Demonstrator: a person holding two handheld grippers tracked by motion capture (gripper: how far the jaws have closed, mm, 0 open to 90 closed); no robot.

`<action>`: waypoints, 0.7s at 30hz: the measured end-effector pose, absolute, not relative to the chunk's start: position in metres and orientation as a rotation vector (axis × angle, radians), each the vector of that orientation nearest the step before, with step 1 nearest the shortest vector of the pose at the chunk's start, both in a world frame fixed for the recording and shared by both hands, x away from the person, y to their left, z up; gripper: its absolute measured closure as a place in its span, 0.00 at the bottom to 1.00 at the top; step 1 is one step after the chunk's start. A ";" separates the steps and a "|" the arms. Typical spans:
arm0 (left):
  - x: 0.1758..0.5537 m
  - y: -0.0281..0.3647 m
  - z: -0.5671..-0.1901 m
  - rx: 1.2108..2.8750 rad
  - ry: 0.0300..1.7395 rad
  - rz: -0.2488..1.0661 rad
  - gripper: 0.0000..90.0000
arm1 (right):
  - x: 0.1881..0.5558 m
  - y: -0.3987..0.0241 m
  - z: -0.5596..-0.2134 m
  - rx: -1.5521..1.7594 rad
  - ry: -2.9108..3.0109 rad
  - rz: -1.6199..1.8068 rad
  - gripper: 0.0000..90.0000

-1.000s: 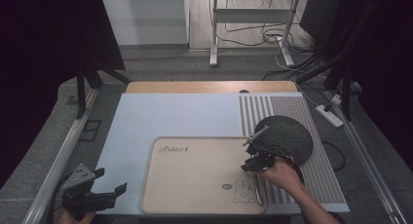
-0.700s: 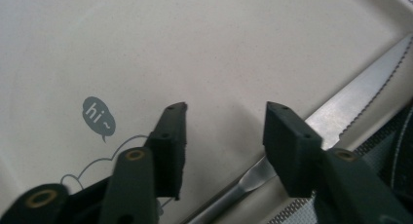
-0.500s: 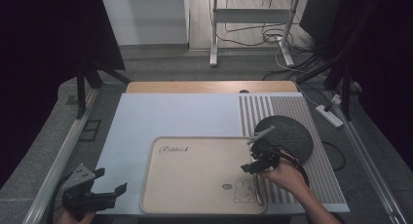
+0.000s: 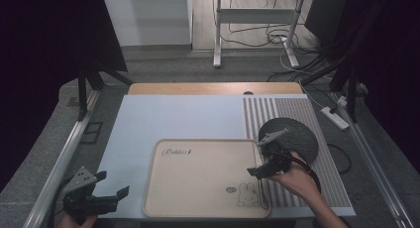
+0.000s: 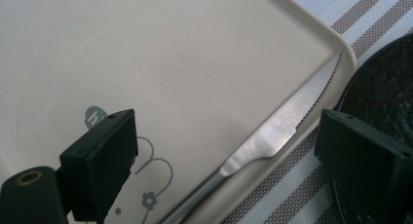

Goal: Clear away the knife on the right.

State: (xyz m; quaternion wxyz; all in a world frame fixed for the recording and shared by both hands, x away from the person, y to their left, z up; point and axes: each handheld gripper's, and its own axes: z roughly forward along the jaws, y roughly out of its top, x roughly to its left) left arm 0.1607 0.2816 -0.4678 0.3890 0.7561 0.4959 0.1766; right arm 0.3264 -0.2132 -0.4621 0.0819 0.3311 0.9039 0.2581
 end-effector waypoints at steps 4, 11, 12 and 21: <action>0.161 0.281 -0.468 1.924 1.259 0.450 0.07 | 0.322 -0.217 -0.462 0.987 2.699 0.784 0.06; 0.161 0.281 -0.468 1.924 1.260 0.450 0.07 | 0.315 -0.225 -0.464 1.005 2.678 0.782 0.01; 0.161 0.281 -0.468 1.925 1.259 0.450 0.07 | 0.315 -0.227 -0.465 1.007 2.673 0.791 0.00; 0.161 0.281 -0.468 1.925 1.260 0.450 0.07 | 0.309 -0.242 -0.465 1.050 2.621 0.813 0.00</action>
